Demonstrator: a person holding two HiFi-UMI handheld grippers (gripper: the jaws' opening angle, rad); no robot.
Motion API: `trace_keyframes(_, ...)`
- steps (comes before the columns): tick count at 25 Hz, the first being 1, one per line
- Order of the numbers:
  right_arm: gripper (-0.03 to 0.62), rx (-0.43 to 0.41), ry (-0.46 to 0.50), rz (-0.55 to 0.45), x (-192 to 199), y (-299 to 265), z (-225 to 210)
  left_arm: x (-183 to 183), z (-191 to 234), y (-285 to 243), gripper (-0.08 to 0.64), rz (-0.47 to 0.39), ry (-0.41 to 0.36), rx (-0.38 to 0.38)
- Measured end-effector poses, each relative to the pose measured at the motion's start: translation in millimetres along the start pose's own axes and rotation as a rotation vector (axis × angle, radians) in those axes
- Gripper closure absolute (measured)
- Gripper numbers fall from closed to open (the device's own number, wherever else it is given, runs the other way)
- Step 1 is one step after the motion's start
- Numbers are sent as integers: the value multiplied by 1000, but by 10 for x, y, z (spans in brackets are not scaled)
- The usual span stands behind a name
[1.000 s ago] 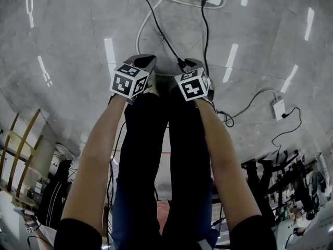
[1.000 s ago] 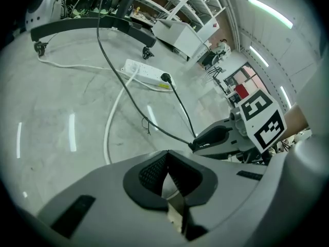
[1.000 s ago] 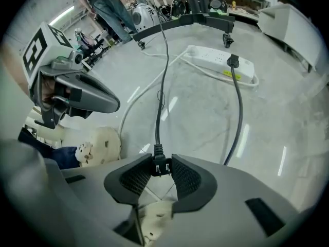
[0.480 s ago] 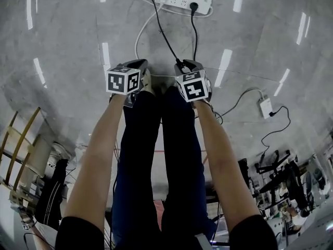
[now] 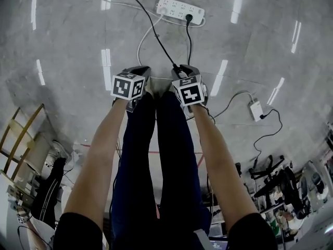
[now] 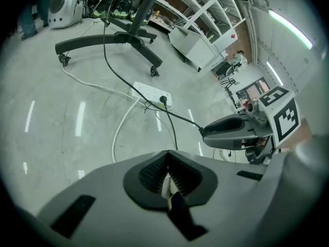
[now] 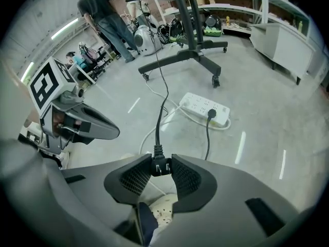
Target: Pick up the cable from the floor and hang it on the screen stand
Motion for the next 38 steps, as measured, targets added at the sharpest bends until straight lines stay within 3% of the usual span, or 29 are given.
trace_keyframes(11,456,-24,-38,-88,-288,830,231,-197,-219,668,552,-48,21,-57)
trace_keyframes(17,456,-56,-99,-156,-548,1194,410,-325,-579,895,552,-114,-14,-13)
trace_keyframes(20,456,-65,-87,-194,-749,1364,506,-439,-713,1050,552,-151,-18,-8)
trace_keyframes(25,456,-87,-62,-241,-991,1733,713,-552,-818,1458,552,-214,48,-31)
trace_keyframes(32,456,-110,-47,-280,-1154,2220,1002,-706,-957,2012,552,-278,27,-20)
trace_keyframes(38,456,-119,-37,-305,-1162,2686,1230,-775,-1328,2349,552,-352,30,19)
Point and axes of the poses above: the fingertips, and each gripper's own axes: y backward along the fingers, z to its left, x out of its underside, the point moved 5 cm from there along y, backward along the fingers, and after that the axes turned 1 degree about -x, right-handed, at the moved point
